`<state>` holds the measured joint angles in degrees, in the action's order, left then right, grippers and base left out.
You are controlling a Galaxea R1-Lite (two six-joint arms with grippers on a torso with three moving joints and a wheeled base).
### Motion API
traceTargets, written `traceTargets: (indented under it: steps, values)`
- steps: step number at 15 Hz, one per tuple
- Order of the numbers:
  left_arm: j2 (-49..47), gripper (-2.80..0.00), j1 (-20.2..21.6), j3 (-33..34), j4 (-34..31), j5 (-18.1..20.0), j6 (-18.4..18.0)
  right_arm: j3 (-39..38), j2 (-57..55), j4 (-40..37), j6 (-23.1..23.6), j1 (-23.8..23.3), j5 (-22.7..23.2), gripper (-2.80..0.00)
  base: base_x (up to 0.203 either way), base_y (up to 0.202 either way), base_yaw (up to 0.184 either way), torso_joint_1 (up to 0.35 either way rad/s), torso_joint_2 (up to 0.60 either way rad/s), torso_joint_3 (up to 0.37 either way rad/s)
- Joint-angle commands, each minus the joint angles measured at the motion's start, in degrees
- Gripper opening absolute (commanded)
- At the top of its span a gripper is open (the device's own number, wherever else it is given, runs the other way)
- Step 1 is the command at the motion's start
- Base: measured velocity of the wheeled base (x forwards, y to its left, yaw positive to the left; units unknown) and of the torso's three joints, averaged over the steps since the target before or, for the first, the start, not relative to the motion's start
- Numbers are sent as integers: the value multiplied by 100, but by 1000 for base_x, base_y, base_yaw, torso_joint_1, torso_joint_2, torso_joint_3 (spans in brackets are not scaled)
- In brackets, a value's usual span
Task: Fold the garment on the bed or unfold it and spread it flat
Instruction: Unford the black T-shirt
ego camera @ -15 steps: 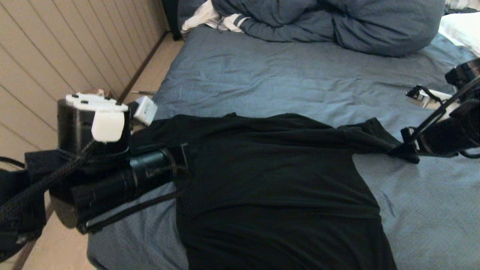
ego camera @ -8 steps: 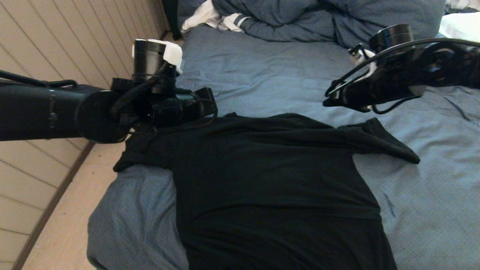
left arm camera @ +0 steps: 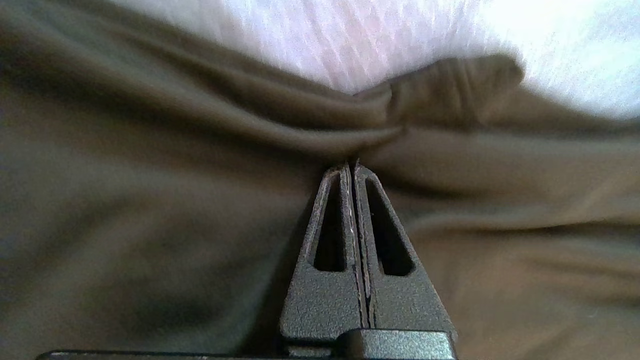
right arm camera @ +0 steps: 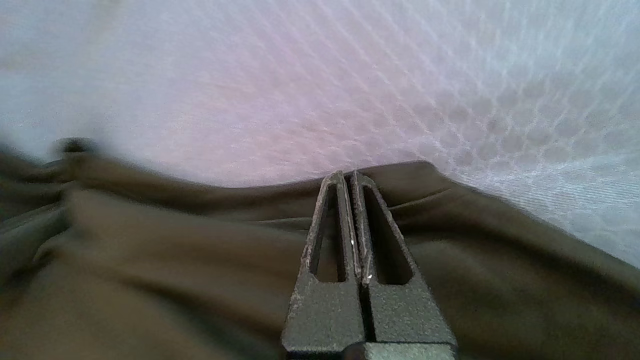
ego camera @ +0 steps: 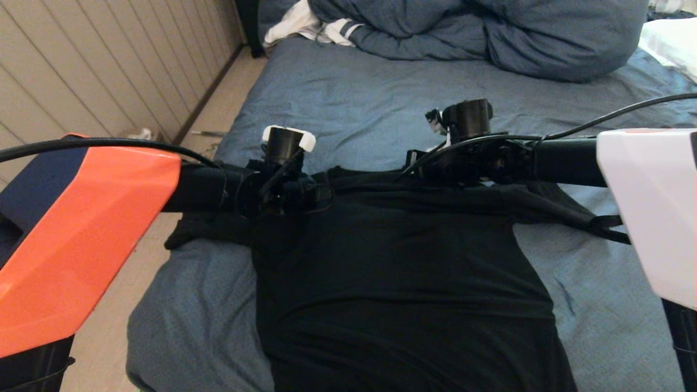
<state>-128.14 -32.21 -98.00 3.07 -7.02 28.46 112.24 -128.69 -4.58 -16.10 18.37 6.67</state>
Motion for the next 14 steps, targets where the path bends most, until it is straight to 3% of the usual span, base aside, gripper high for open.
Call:
traceTargets:
  steps: [1, 5, 9, 14]
  values:
    - [2, -280, -137, 201, -126, 3, 36, -18, -261, -39, -6, 70, 1, -280, 0, 0, 0, 0, 0, 0]
    - [664, -280, -379, 870, -100, -19, 62, -225, 101, -527, 141, 73, 7, -280, 0, 0, 0, 0, 0, 0]
    - [872, -280, -506, 1064, -96, -236, 72, -1124, 642, -520, 594, 55, 28, -280, 0, 0, 0, 0, 0, 0]
    - [861, -280, -498, 1100, 84, -241, 66, -619, 497, -458, 559, 20, 22, -280, 0, 0, 0, 0, 0, 0]
